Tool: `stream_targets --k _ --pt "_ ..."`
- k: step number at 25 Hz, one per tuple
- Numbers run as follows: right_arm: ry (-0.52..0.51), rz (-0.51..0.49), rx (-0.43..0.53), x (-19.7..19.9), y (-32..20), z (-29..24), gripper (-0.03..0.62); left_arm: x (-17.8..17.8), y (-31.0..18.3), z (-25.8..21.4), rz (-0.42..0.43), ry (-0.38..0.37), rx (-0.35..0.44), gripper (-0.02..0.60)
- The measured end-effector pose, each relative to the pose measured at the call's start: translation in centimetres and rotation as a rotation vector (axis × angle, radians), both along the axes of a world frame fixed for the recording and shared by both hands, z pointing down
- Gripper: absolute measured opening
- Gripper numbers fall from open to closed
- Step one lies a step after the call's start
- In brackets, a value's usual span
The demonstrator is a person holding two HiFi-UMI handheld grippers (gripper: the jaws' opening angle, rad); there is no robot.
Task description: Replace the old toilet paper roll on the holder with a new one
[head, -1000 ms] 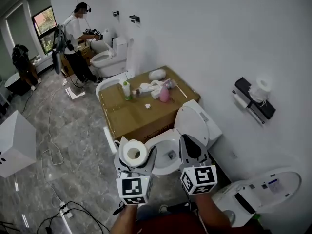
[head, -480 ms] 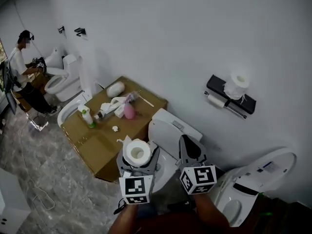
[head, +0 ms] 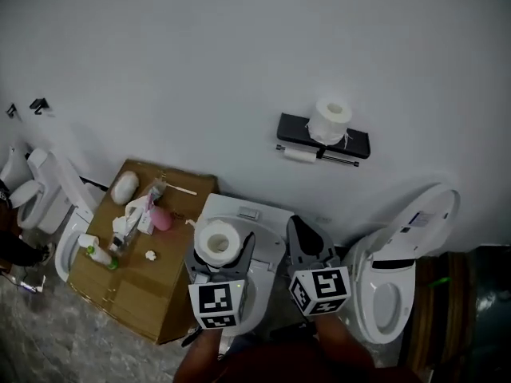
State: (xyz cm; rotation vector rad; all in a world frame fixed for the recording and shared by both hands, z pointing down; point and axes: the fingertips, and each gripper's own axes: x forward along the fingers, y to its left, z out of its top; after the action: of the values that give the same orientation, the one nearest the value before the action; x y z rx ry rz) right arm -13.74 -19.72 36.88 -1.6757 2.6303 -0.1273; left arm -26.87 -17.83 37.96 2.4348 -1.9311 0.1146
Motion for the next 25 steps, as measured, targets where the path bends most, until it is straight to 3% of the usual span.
stream_targets --k 5,10,25 --pt "0.003 0.138 0.001 3.6 -1.1 0.3 0.025 3.6 -3.2 0.5 0.147 -0.014 -0.014 0.449" --pt "-0.015 0.201 -0.008 5.6 -3.2 1.3 0.025 6.2 -6.2 0.9 0.231 -0.033 -0.013 0.449" --pt "-0.091 0.209 -0.032 7.3 -12.7 2.9 0.025 9.2 -16.2 1.3 0.270 -0.059 -0.013 0.449"
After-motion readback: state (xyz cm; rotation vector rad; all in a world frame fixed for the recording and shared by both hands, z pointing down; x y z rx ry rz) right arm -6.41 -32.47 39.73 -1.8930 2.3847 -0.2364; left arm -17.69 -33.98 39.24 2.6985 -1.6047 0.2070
